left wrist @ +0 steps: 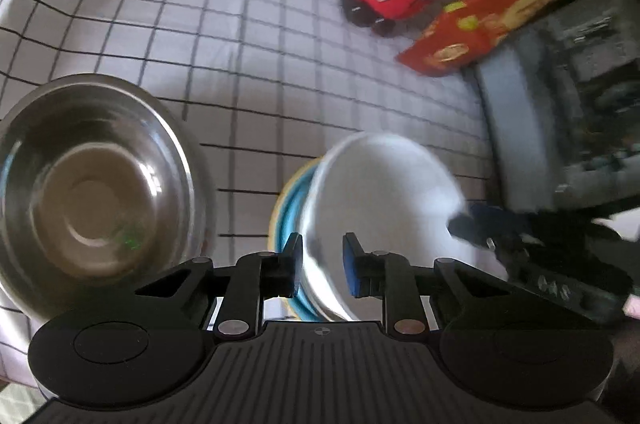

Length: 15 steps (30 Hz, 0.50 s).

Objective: Organize plates and bowls
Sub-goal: 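Settle the white bowl in the stack and open both tools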

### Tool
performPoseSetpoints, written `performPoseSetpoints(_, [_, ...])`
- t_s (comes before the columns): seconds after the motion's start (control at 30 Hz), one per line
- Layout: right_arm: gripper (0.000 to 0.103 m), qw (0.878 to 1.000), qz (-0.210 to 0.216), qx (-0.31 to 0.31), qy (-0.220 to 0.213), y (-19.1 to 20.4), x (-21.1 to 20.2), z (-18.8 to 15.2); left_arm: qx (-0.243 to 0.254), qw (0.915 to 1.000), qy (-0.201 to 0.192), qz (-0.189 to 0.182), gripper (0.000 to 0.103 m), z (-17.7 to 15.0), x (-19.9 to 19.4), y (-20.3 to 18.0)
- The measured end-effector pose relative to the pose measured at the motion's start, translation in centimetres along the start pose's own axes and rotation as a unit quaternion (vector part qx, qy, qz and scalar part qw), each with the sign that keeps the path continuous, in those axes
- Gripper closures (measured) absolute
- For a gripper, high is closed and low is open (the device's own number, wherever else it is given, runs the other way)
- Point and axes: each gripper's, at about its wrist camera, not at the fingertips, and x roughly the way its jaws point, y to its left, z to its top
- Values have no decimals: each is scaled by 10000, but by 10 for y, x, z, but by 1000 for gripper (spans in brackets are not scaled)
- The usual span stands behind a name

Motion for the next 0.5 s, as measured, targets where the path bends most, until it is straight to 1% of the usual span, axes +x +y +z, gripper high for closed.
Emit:
performPoseSetpoints(0.03, [70,9999,-30,-86,-101,3,-7,5,-2,9999,-85,-129,78,-2,-9,2])
performPoseSetpoints(0.1, [70,9992,-66,-219,-324,7,-19,17,-102,9985,-415,-335,78,-4,-33,10])
performPoseSetpoints(0.17, [70,9971,-85,-545,-528,16,-27,29,-266,9961,-769,-342,78,-7,-55,21])
performPoseSetpoints(0.2, [69,9957,-90,-746,-550,22,-27,34,-359,9948,-906,-306,78,-9,-62,25])
performPoseSetpoints(0.23, [69,9943,-125,-944,-487,27,-23,36,-413,9941,-952,-317,78,-9,-64,28])
performPoseSetpoints(0.27, [69,9927,-202,-1113,-409,31,-16,37,-457,9939,-934,-362,78,-11,-62,29])
performPoseSetpoints(0.33, [69,9902,-518,-1276,-238,33,2,36,-517,9949,-732,-457,78,-12,-48,28])
performPoseSetpoints(0.4, [69,9918,-673,-1084,2,26,21,31,-491,9965,-462,-501,78,-16,-32,25])
performPoseSetpoints(0.47, [69,9946,-637,-799,187,15,32,25,-426,9971,-259,-575,78,-17,-20,20])
performPoseSetpoints(0.5, [69,9960,-542,-655,269,11,34,22,-423,9969,-159,-640,77,-17,-14,17])
